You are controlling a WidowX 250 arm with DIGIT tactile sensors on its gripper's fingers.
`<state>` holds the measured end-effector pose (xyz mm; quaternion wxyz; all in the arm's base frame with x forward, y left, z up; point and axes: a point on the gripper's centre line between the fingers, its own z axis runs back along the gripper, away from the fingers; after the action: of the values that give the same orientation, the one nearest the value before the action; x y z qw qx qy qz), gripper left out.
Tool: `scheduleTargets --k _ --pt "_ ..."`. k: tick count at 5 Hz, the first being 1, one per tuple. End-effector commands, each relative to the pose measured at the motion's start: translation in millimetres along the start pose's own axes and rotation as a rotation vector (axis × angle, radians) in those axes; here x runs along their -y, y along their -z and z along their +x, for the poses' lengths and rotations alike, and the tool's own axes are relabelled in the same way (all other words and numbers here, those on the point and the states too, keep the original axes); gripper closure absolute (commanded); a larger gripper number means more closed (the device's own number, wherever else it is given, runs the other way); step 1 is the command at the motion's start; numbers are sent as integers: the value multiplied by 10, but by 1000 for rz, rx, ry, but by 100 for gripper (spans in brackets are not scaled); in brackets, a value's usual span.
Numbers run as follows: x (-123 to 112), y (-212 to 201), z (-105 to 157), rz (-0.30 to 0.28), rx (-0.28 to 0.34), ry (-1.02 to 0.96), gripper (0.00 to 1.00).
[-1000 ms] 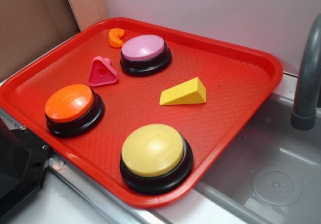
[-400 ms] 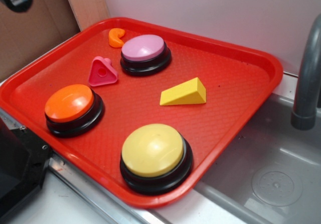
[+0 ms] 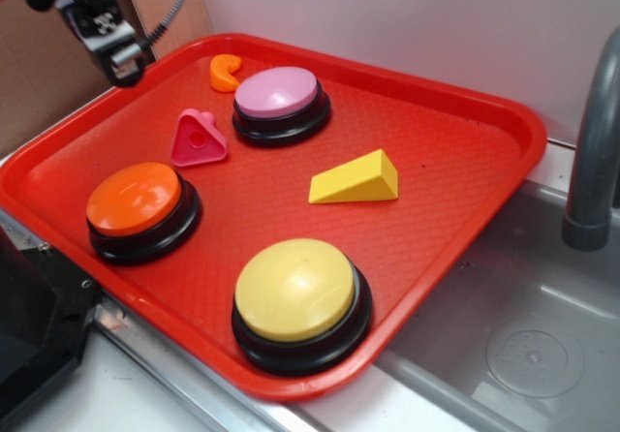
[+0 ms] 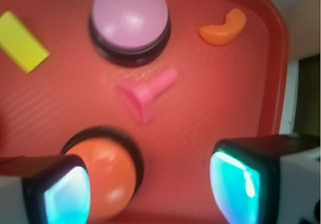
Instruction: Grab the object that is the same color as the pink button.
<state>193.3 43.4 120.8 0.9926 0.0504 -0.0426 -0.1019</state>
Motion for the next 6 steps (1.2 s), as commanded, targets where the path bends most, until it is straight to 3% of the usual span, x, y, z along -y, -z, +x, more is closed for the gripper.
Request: scheduleTargets --k 1,3,4,5,6 --pt "-21 450 271 110 -60 29 0" --pt "10 781 330 91 -162 66 0" --pt "24 836 274 124 -190 42 31" --pt "25 833 266 90 -173 28 100" --pt "45 823 270 96 -160 14 100"
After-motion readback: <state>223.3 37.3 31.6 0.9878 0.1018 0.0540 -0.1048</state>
